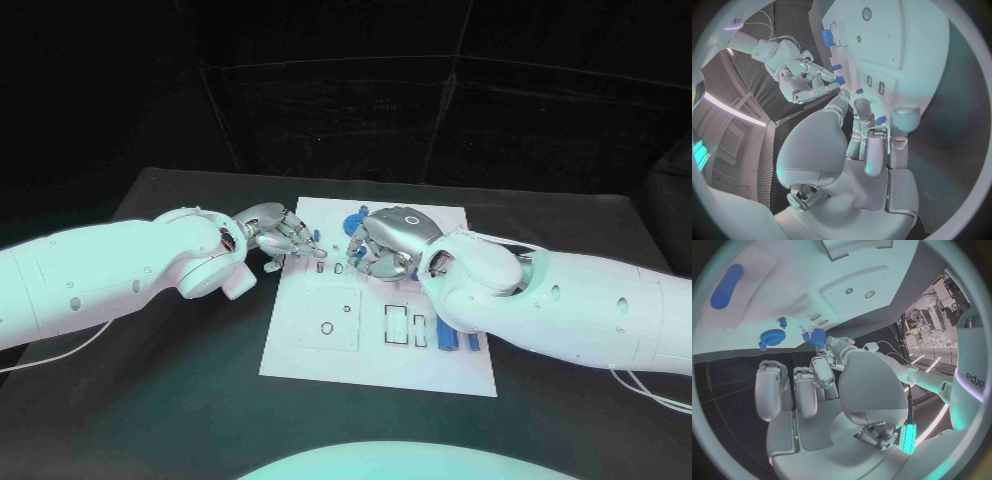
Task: Assemble the parts on the task board
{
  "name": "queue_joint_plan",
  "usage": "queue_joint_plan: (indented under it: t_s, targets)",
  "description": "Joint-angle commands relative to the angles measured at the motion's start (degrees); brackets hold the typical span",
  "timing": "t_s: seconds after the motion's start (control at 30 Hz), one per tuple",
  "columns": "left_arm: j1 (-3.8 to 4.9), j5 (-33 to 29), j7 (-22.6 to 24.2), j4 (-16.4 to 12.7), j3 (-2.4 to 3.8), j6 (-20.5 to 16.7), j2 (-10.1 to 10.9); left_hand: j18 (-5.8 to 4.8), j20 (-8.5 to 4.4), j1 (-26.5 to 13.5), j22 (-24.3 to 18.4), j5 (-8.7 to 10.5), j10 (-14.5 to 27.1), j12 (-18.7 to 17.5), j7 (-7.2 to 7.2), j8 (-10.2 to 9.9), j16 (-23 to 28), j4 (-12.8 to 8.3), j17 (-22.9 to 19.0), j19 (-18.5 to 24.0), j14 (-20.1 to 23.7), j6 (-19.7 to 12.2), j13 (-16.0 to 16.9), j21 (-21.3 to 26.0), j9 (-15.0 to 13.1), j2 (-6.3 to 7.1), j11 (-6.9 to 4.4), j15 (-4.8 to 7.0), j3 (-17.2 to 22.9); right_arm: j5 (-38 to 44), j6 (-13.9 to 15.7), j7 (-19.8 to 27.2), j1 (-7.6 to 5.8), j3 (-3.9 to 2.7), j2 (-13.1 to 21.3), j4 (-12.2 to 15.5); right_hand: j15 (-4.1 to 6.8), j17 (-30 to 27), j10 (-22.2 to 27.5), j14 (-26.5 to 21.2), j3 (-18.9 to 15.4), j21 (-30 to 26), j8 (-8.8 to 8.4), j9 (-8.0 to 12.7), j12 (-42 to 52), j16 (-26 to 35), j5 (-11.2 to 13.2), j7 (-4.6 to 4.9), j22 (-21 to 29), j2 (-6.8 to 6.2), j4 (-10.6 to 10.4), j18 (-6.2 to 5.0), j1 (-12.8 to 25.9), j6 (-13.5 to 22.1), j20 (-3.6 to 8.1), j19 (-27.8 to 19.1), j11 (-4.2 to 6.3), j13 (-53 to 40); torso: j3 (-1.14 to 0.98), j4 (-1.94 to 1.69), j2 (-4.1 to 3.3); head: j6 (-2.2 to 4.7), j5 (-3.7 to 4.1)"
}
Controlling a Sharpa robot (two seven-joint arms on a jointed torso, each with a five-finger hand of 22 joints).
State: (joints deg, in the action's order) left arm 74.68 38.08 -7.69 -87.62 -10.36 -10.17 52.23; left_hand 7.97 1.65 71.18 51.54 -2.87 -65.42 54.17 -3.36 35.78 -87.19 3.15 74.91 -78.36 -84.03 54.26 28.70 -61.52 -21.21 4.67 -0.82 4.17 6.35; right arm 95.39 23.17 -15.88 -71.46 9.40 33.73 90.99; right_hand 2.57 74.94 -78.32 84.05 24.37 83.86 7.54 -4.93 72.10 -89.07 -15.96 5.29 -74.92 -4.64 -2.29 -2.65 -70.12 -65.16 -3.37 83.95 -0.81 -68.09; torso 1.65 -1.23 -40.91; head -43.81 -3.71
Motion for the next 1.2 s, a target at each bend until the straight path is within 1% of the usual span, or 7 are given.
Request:
queue_joint_plan:
  t_s: [0.03, 0.43, 0.57, 0.67, 0.8, 0.97, 1.2]
  targets:
    - [0.21, -0.2, 0.0, 0.0, 0.06, -0.5, 0.5, -0.57, -0.16, 0.6, 0.1, 0.00, 0.0, 0.2, 0.33, 0.2, -0.3, -0.3, 10.6, -0.2, -4.9, -0.2, 0.0, -0.3, -0.1, -0.17, -0.32, 0.57, 0.1, 0.6, -1.7, -0.3, -0.13, -0.05, -0.9, -1.2, 0.52, 13.8, -0.4, 5.7, 0.0, 0.1, -0.39, 0.4, 0.0, -0.2, 0.3, 0.40, -2.2, -0.73, 0.2, 0.01, 0.3, 0.3, 0.35, 1.3, -0.08, 0.0, 0.03, 0.05, -0.02, -0.05, -0.04]
    - [0.66, -0.3, 0.1, -0.5, 0.07, -0.9, 1.4, -0.56, -0.17, 0.6, 0.0, 0.00, 0.1, 0.1, 0.33, 0.2, -0.3, -0.3, 10.5, -0.1, -4.9, -0.2, -0.1, -0.3, -0.1, -0.20, -0.33, 0.58, 0.1, 0.9, -3.4, 0.0, -0.13, 0.00, -4.6, -6.0, 0.54, 13.8, -0.3, 5.7, 0.1, 0.1, -0.43, 0.4, -0.1, -0.2, 0.3, 0.40, -2.2, -0.72, 0.4, 0.00, 0.2, 0.4, 0.37, 1.3, -0.06, 0.1, -0.07, 0.01, -0.05, -0.28, -0.21]
    - [0.73, -0.4, 0.2, -0.7, 0.07, -0.9, 1.5, -0.56, -0.17, 0.6, 0.0, 0.00, 0.1, 0.1, 0.33, 0.2, -0.3, -0.3, 10.5, -0.1, -4.9, -0.2, -0.1, -0.3, -0.1, -0.20, -0.33, 0.58, 0.1, 1.3, -3.1, 0.0, -0.12, 0.02, -4.6, -6.2, 0.54, 13.7, -0.2, 5.6, 0.0, 0.0, -0.49, 0.5, -0.3, -0.1, 0.5, 0.45, -2.0, -0.85, 0.5, -0.03, 0.1, 0.5, 0.40, 1.2, -0.10, 0.3, -0.16, 0.02, -0.04, -0.30, -0.30]
    - [0.75, -0.5, 0.3, -0.7, 0.07, -1.0, 1.6, -0.56, -0.17, 0.6, 0.0, 0.00, 0.1, 0.1, 0.33, 0.2, -0.3, -0.3, 10.5, -0.1, -4.9, -0.2, -0.1, -0.3, -0.1, -0.20, -0.33, 0.58, 0.1, 1.5, -2.4, 0.1, -0.12, 0.02, -3.9, -5.8, 0.53, 13.7, 0.0, 5.6, -0.1, 0.0, -0.57, 0.5, -0.5, -0.1, 0.6, 0.51, -1.9, -1.02, 0.6, -0.05, 0.0, 0.7, 0.40, 1.2, -0.14, 0.4, -0.22, 0.20, 0.05, -0.33, -0.46]
    - [0.77, -0.5, 0.5, -0.8, 0.07, -1.0, 1.7, -0.55, -0.17, 0.6, 0.0, 0.00, 0.1, 0.1, 0.34, 0.2, -0.3, -0.3, 10.5, -0.1, -4.9, -0.2, -0.1, -0.3, -0.1, -0.20, -0.33, 0.58, 0.1, 1.7, -1.1, 0.6, -0.11, 0.02, -2.4, -4.7, 0.20, 13.7, 0.2, 5.6, -0.5, -0.2, -1.75, 0.9, -0.8, -0.1, 1.4, 1.26, -1.6, -2.02, 1.0, -0.08, -0.1, 2.6, 0.25, 1.0, -0.67, 0.7, -0.24, 0.33, 0.06, -0.24, -0.51]
    - [0.76, -1.0, 0.9, -0.9, 0.07, -1.3, 1.8, -0.50, -0.18, 0.7, -0.3, 0.00, 0.2, 0.1, 0.33, 0.2, -0.2, -0.3, 10.3, 0.0, -4.8, -0.3, -0.2, -0.1, -0.1, -0.27, -0.34, 0.59, 0.2, 1.8, -0.2, 1.1, -0.12, 0.01, 0.5, -2.6, -0.64, 13.6, 0.5, 5.6, -1.0, -0.4, -3.42, 1.2, -1.0, 0.0, 4.8, 2.32, -1.3, -3.43, 1.8, -0.14, -0.6, 5.1, -0.47, 0.9, -1.63, 0.8, -0.24, 0.21, 0.05, 0.09, -0.25]
    - [0.76, -2.2, 1.9, -1.1, 0.06, -1.8, 2.0, -0.40, -0.18, 1.0, -0.8, 0.00, 0.7, -0.5, 0.17, 0.0, 0.0, -0.5, 10.0, 0.3, -4.7, -0.9, -0.4, 0.3, -0.2, -0.49, -0.22, 0.53, 0.3, 2.0, -1.6, 0.5, -0.33, -0.02, 4.3, -0.3, -1.14, 13.4, 1.1, 5.6, -2.6, -0.6, -3.87, 1.1, -1.4, 0.1, 9.8, 2.70, -1.1, -5.01, 2.3, -0.20, -1.2, 6.5, -1.08, 0.8, -2.08, 1.3, -0.20, 0.16, 0.04, 0.28, -0.17]
